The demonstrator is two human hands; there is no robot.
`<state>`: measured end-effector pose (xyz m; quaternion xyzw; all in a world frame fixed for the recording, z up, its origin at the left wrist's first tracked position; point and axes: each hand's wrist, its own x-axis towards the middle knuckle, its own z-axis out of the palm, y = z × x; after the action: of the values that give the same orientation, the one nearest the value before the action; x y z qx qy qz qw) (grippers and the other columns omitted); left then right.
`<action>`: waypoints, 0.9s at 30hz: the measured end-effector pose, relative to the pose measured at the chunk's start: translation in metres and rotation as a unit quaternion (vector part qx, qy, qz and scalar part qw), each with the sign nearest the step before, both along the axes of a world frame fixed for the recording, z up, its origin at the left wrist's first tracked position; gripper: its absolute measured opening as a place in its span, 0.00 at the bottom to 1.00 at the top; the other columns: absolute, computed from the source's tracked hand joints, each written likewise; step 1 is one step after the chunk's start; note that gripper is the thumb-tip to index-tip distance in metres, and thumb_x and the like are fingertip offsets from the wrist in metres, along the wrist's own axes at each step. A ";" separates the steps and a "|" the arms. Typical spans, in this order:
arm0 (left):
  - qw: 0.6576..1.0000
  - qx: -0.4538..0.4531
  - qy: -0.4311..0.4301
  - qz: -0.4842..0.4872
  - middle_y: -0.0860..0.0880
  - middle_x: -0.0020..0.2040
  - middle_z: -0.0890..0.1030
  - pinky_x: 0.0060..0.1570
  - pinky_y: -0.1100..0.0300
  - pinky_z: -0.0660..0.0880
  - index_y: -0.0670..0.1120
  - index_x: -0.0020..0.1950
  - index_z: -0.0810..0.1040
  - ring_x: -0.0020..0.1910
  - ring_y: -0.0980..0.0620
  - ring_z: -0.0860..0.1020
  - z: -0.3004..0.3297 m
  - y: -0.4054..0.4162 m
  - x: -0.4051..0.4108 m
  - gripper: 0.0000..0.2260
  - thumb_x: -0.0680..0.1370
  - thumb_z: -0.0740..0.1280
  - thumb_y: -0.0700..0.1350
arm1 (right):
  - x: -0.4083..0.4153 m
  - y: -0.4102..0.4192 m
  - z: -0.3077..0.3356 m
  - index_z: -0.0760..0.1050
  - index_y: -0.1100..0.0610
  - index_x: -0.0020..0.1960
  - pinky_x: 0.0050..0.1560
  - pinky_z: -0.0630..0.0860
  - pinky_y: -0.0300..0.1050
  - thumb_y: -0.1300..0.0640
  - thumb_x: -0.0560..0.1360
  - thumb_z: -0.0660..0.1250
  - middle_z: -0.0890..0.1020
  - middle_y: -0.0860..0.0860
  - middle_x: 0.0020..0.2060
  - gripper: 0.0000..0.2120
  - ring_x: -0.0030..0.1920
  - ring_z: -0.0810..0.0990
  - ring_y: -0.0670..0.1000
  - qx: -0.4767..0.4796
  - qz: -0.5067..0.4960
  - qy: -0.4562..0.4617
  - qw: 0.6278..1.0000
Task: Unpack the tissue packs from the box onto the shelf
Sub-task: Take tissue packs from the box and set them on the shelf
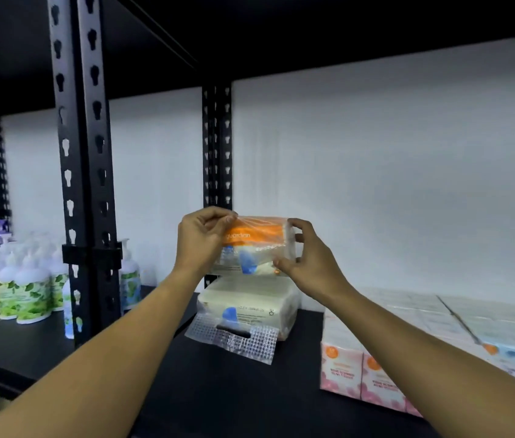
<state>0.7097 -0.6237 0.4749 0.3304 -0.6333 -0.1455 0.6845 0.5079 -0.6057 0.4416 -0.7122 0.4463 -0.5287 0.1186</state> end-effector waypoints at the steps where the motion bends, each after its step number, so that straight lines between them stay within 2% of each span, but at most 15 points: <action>1: 1.000 0.004 0.002 -0.005 0.47 0.44 0.85 0.44 0.69 0.76 0.38 0.48 0.84 0.42 0.60 0.83 -0.007 -0.007 0.000 0.04 0.76 0.70 0.36 | -0.001 -0.006 -0.005 0.62 0.46 0.72 0.60 0.76 0.48 0.58 0.70 0.75 0.75 0.49 0.63 0.35 0.63 0.76 0.50 0.006 -0.004 0.008 1.000; 4: 0.999 0.025 -0.017 -0.020 0.48 0.45 0.85 0.46 0.69 0.76 0.39 0.48 0.84 0.45 0.59 0.83 -0.029 -0.028 0.004 0.04 0.76 0.70 0.36 | -0.001 -0.021 -0.022 0.57 0.47 0.75 0.62 0.75 0.51 0.57 0.72 0.74 0.73 0.52 0.67 0.38 0.65 0.74 0.52 0.052 -0.019 0.053 0.997; 7: 0.991 0.058 -0.123 -0.019 0.49 0.54 0.83 0.55 0.58 0.77 0.46 0.55 0.82 0.53 0.54 0.81 -0.047 -0.047 0.013 0.07 0.78 0.70 0.41 | 0.001 -0.027 -0.035 0.47 0.49 0.80 0.63 0.73 0.48 0.57 0.75 0.72 0.71 0.55 0.71 0.44 0.65 0.75 0.54 0.106 -0.028 0.093 0.990; 9: 0.975 0.066 -0.209 0.028 0.48 0.67 0.76 0.67 0.50 0.71 0.50 0.65 0.77 0.65 0.51 0.75 -0.053 -0.055 0.016 0.15 0.79 0.69 0.45 | 0.002 -0.027 -0.035 0.40 0.51 0.80 0.62 0.71 0.45 0.55 0.76 0.70 0.70 0.56 0.72 0.47 0.66 0.74 0.55 0.118 -0.044 0.120 0.985; 10: 0.972 0.065 -0.221 0.053 0.46 0.71 0.72 0.71 0.47 0.66 0.50 0.71 0.72 0.71 0.49 0.69 -0.053 -0.057 0.017 0.20 0.79 0.68 0.47 | 0.003 -0.026 -0.033 0.38 0.51 0.80 0.61 0.70 0.44 0.53 0.76 0.70 0.69 0.57 0.73 0.47 0.67 0.73 0.56 0.121 -0.055 0.133 0.982; 12: 0.976 0.077 -0.184 0.088 0.46 0.76 0.65 0.74 0.44 0.60 0.50 0.76 0.64 0.76 0.46 0.61 -0.054 -0.053 0.019 0.25 0.80 0.65 0.52 | 0.005 -0.020 -0.027 0.35 0.52 0.80 0.59 0.70 0.44 0.51 0.76 0.69 0.66 0.57 0.74 0.49 0.69 0.72 0.56 0.115 -0.074 0.142 0.980; 14: 0.977 0.102 -0.142 0.121 0.44 0.76 0.64 0.73 0.47 0.60 0.51 0.78 0.58 0.75 0.44 0.62 -0.059 -0.043 0.022 0.26 0.82 0.59 0.56 | 0.006 -0.012 -0.023 0.35 0.52 0.80 0.56 0.70 0.43 0.48 0.76 0.68 0.64 0.56 0.75 0.48 0.68 0.72 0.55 0.096 -0.083 0.136 0.983; 17: 0.977 0.116 -0.136 0.113 0.43 0.74 0.66 0.65 0.55 0.64 0.52 0.79 0.55 0.72 0.44 0.67 -0.070 -0.025 0.018 0.26 0.83 0.53 0.58 | 0.008 -0.002 -0.022 0.36 0.50 0.80 0.56 0.66 0.41 0.46 0.79 0.63 0.63 0.54 0.76 0.42 0.71 0.69 0.54 0.078 -0.068 0.112 0.988; 19: 0.974 0.121 -0.163 0.102 0.44 0.73 0.69 0.62 0.57 0.65 0.50 0.79 0.53 0.70 0.44 0.69 -0.074 -0.022 0.013 0.25 0.84 0.52 0.55 | 0.011 0.001 -0.022 0.38 0.50 0.80 0.58 0.63 0.40 0.45 0.82 0.58 0.63 0.55 0.76 0.37 0.73 0.67 0.54 0.093 -0.048 0.102 0.989; 21: 0.969 0.141 -0.177 0.098 0.45 0.72 0.71 0.61 0.54 0.69 0.49 0.80 0.52 0.67 0.43 0.72 -0.073 -0.025 0.011 0.24 0.84 0.53 0.51 | 0.014 0.003 -0.021 0.37 0.51 0.80 0.56 0.66 0.40 0.45 0.83 0.56 0.71 0.58 0.72 0.36 0.66 0.74 0.54 0.113 -0.039 0.097 0.988; 23: 0.968 0.166 -0.164 0.091 0.44 0.71 0.72 0.59 0.53 0.71 0.51 0.80 0.52 0.61 0.46 0.75 -0.071 -0.029 0.011 0.23 0.84 0.53 0.46 | 0.018 0.001 -0.021 0.36 0.51 0.80 0.51 0.69 0.41 0.46 0.83 0.56 0.77 0.58 0.65 0.36 0.54 0.78 0.52 0.120 -0.040 0.097 0.987; 24: 0.967 0.181 -0.157 0.085 0.44 0.69 0.74 0.56 0.54 0.72 0.52 0.79 0.53 0.56 0.48 0.76 -0.069 -0.031 0.011 0.23 0.84 0.53 0.44 | 0.020 -0.001 -0.020 0.35 0.51 0.80 0.51 0.69 0.41 0.46 0.83 0.56 0.77 0.58 0.66 0.37 0.53 0.79 0.52 0.121 -0.041 0.097 0.987; 26: 0.963 0.201 -0.163 0.076 0.43 0.66 0.76 0.48 0.57 0.72 0.53 0.79 0.52 0.46 0.54 0.75 -0.066 -0.036 0.014 0.24 0.84 0.54 0.44 | 0.022 -0.006 -0.020 0.33 0.50 0.80 0.52 0.70 0.41 0.46 0.83 0.57 0.73 0.57 0.70 0.38 0.56 0.80 0.53 0.123 -0.041 0.098 0.987; 27: 0.961 0.209 -0.170 0.070 0.43 0.66 0.76 0.45 0.60 0.72 0.54 0.79 0.52 0.46 0.56 0.76 -0.066 -0.038 0.016 0.24 0.84 0.54 0.44 | 0.023 -0.008 -0.020 0.33 0.50 0.79 0.52 0.69 0.41 0.46 0.83 0.57 0.72 0.57 0.72 0.39 0.57 0.80 0.54 0.125 -0.041 0.099 0.986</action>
<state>0.7261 -0.6622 0.4091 0.5294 -0.6711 -0.1674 0.4913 0.5305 -0.6134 0.4218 -0.7216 0.5477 -0.3996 0.1402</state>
